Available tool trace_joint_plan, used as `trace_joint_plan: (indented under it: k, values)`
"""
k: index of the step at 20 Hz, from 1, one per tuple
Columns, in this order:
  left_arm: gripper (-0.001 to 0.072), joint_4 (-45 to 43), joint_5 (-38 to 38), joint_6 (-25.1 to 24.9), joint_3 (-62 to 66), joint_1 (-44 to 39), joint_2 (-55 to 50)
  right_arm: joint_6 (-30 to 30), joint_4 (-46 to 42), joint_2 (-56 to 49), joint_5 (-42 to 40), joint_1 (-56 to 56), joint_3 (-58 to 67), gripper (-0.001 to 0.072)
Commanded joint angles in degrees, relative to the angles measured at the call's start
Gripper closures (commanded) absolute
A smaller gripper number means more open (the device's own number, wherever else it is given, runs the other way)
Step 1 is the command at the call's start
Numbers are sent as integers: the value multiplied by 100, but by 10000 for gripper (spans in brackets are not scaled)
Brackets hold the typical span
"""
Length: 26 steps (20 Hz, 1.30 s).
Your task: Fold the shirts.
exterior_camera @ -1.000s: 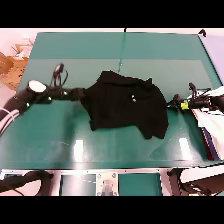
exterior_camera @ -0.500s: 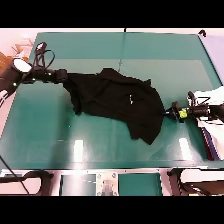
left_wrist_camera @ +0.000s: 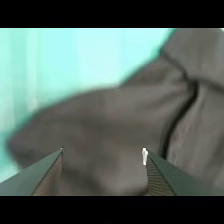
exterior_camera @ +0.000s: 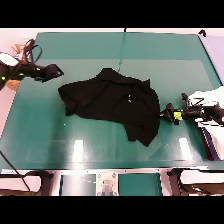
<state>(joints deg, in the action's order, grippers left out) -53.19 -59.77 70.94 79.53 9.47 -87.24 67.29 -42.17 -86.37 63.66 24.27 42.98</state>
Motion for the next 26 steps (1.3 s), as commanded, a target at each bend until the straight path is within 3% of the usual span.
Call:
trace_joint_plan:
  k: [1, 3, 6, 10, 17, 19, 21, 23, 24, 25, 26]
  values:
    - [135, -234, -1923, -46, 42, 278, -15, -31, 42, 9, -85, -55, -7, 695]
    - [135, -297, -2277, -48, -433, 234, -15, -46, 66, 9, -160, -59, -7, 695]
    - [136, -291, -2133, -131, -1469, 181, -15, -72, 63, 7, -175, -55, -7, 695]
    - [136, -245, -1040, -286, -2470, 61, -15, -153, 81, 7, -240, -55, -7, 695]
    - [140, 107, 581, -389, -2680, -555, -37, -155, 166, 7, -260, -57, -7, 694]
    - [310, 109, 564, -396, -2677, -579, -37, -155, 166, 7, -258, -57, -7, 694]
    - [312, 24, 317, -400, -2667, -579, -22, -155, 166, 7, -258, -57, -7, 695]
    - [598, -55, 66, -551, -2625, -579, -22, -155, 164, 7, -258, -57, -7, 694]
    - [598, -85, -31, -546, -2570, -579, -22, -155, 164, 7, -256, -57, -7, 695]
    - [682, -87, -173, -549, -2481, -579, -20, -155, 166, 7, -249, -57, -7, 695]
    - [686, -90, -321, -549, -2365, -579, -20, -153, 166, 7, -214, -57, -7, 695]
